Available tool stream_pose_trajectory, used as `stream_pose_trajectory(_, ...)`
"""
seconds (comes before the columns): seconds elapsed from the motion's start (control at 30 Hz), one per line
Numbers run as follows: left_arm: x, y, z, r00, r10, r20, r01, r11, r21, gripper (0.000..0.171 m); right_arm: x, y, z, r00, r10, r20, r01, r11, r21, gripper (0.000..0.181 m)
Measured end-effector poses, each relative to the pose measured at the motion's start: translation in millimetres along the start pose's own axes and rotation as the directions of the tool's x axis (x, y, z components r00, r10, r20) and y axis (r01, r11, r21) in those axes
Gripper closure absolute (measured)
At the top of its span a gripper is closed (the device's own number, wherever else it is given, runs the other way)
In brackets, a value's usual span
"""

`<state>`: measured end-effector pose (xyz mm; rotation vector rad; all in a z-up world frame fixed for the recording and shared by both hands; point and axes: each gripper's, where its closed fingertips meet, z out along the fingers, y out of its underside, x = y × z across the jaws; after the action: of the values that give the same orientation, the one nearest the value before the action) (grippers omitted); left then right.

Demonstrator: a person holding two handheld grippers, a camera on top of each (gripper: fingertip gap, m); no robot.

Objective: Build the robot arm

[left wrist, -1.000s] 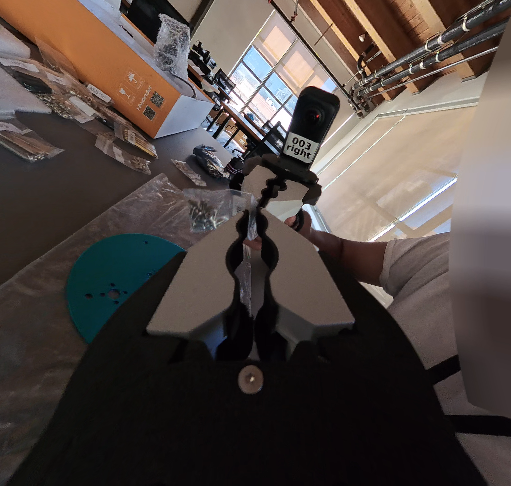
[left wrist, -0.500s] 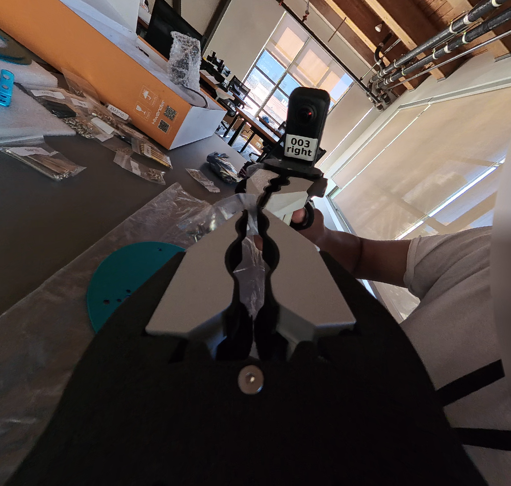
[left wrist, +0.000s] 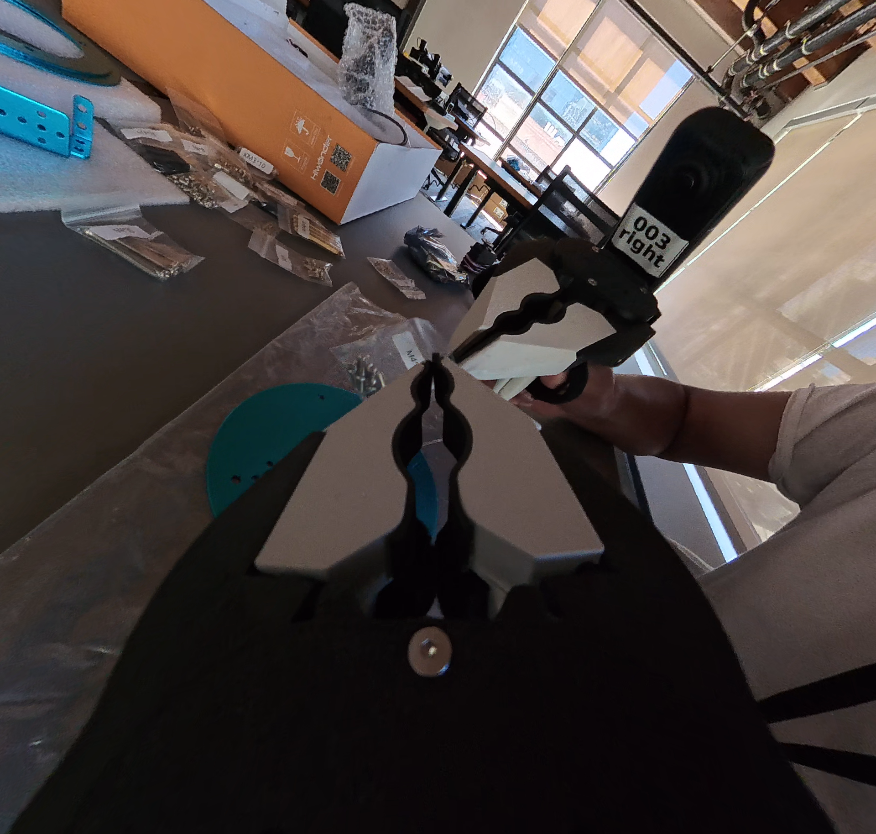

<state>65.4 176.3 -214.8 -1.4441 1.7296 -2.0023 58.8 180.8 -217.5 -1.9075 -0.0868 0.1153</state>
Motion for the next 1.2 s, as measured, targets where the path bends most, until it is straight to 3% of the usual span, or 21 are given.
stream_pose_trajectory(0.1,-5.4,4.8,-0.8,0.996,0.071,0.062,-0.069,0.997,-0.033,0.171,2.3,4.7,0.5,1.000,0.022,0.001,-0.022,0.999,-0.024,0.181)
stream_pose_trajectory(0.27,-12.1,5.4,-2.2,0.971,0.154,0.182,-0.143,0.987,-0.069,0.171,11.6,9.8,2.5,0.971,0.241,0.003,-0.240,0.970,-0.031,0.181)
stream_pose_trajectory(0.37,-13.1,7.2,-2.2,0.948,0.234,0.213,-0.217,0.971,-0.102,0.171,9.9,12.3,4.6,0.977,0.213,-0.015,-0.213,0.976,-0.036,0.181)
stream_pose_trajectory(0.7,-10.8,16.7,3.2,0.945,0.260,0.199,-0.235,0.962,-0.142,0.171,6.2,21.1,6.6,0.947,0.309,0.093,-0.301,0.949,-0.090,0.169)
stream_pose_trajectory(0.93,-10.1,19.5,2.3,0.945,0.279,0.170,-0.252,0.954,-0.164,0.171,-2.3,21.2,6.5,0.913,0.358,0.196,-0.343,0.933,-0.107,0.181)
stream_pose_trajectory(1.2,-19.6,20.3,3.8,0.933,0.239,0.270,-0.198,0.965,-0.170,0.171,16.2,26.5,6.1,0.947,0.320,-0.007,-0.318,0.941,-0.117,0.181)
